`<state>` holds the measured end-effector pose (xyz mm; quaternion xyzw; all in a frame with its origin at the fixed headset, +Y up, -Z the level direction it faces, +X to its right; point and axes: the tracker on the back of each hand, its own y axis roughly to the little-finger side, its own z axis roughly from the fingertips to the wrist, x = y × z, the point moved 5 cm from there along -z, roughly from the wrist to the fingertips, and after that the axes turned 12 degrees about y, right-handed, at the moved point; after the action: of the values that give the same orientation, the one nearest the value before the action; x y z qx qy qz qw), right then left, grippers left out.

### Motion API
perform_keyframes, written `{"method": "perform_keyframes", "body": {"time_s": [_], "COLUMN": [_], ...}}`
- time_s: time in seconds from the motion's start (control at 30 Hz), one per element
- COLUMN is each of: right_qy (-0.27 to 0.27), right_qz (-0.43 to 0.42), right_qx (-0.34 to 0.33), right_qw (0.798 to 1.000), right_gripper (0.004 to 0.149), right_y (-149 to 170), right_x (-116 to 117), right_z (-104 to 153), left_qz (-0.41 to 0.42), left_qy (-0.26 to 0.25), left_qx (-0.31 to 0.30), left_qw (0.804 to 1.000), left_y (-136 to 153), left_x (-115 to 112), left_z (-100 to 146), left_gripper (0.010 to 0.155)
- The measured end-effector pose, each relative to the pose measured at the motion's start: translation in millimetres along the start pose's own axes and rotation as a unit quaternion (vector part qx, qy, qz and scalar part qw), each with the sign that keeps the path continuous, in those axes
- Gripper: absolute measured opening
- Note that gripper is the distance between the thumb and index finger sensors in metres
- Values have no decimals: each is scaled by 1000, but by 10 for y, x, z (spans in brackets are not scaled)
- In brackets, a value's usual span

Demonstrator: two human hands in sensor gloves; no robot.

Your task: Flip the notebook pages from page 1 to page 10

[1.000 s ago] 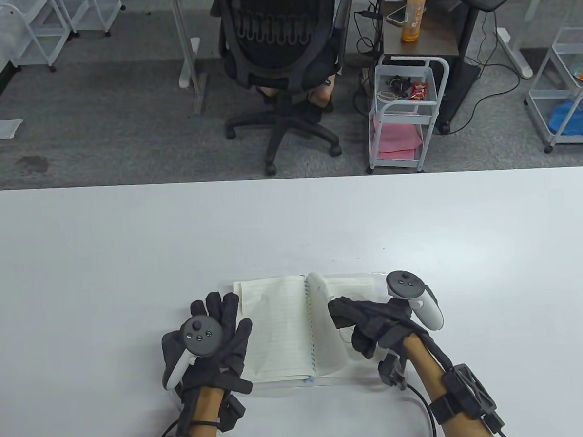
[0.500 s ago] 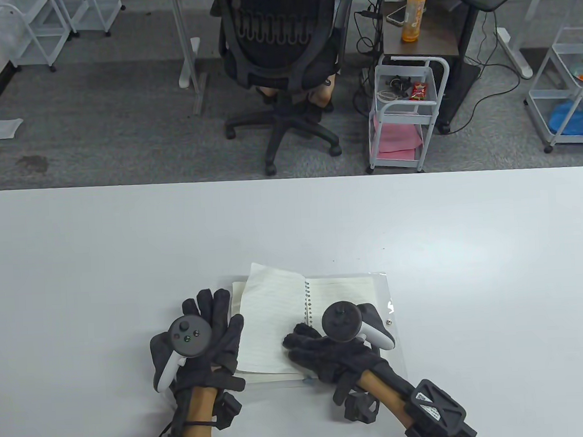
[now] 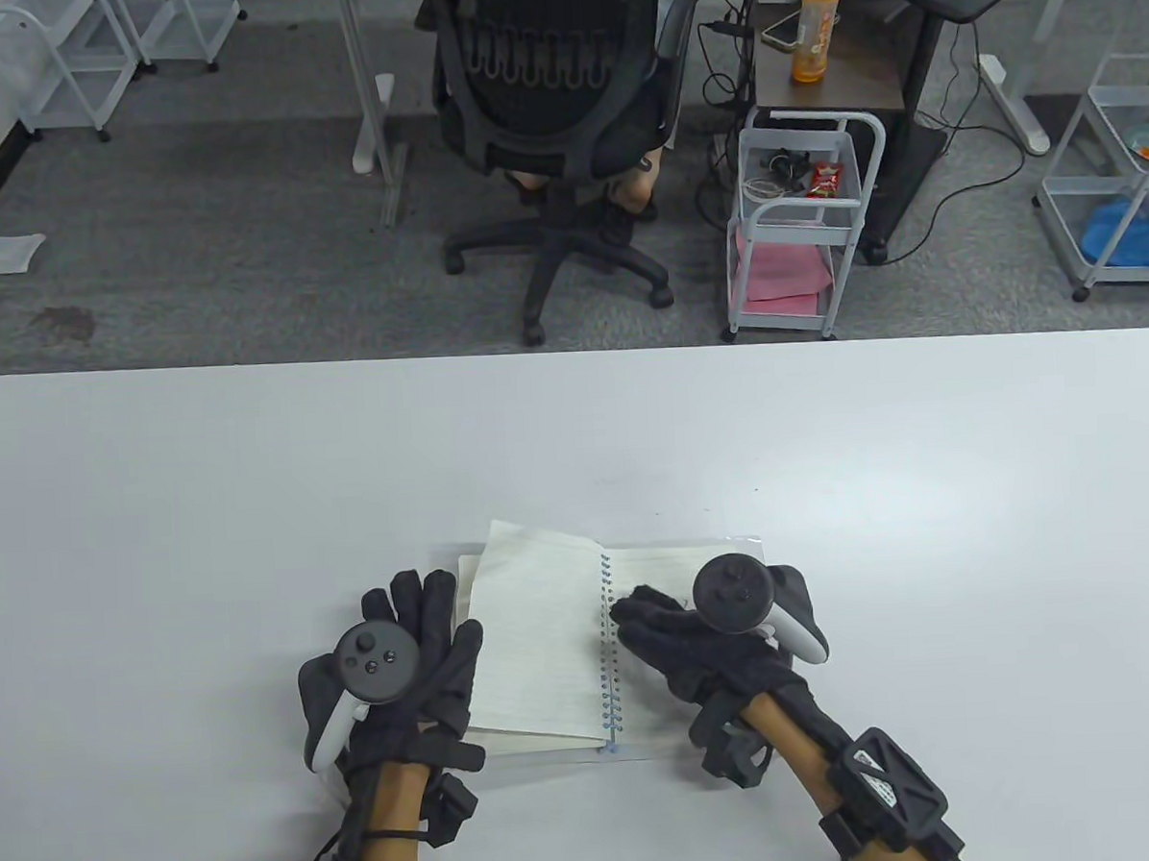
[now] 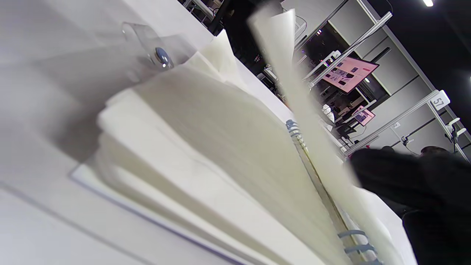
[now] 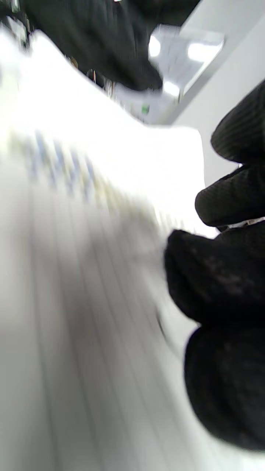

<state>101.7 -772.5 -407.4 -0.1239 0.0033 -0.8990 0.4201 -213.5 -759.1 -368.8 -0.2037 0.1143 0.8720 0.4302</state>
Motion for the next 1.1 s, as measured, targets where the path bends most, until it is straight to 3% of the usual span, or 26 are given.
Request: {"method": "perform_keyframes", "body": {"time_s": [0.1,0.2,0.43,0.87,1.1], "right_qy": [-2,30,64,57,93], "right_qz": [39,43,111,118,107], "right_qx": [67,108,155,170,143], "right_qw": [997,993,980,977,979], "right_gripper": [53,52,54,61,52], "right_y": [329,520,757,814,726], "right_x": [-71,-190,-283,-296,-347], "right_z": [-53,-80,-143,-167,-161], "left_qz": [-1,-3,-14,-23,-26], "left_qy": [1,1,9,19,21], "left_qx": [0,0,7,14,17], "left_qw": [1000,1000,1000,999,999], "left_y": [-5,-5,-9,-10,-12], "left_x": [-3,-8,-55,-100,-106], "left_z": [-2,-7,-38,-69,-70], "left_gripper": [70,70,70,70,70]}}
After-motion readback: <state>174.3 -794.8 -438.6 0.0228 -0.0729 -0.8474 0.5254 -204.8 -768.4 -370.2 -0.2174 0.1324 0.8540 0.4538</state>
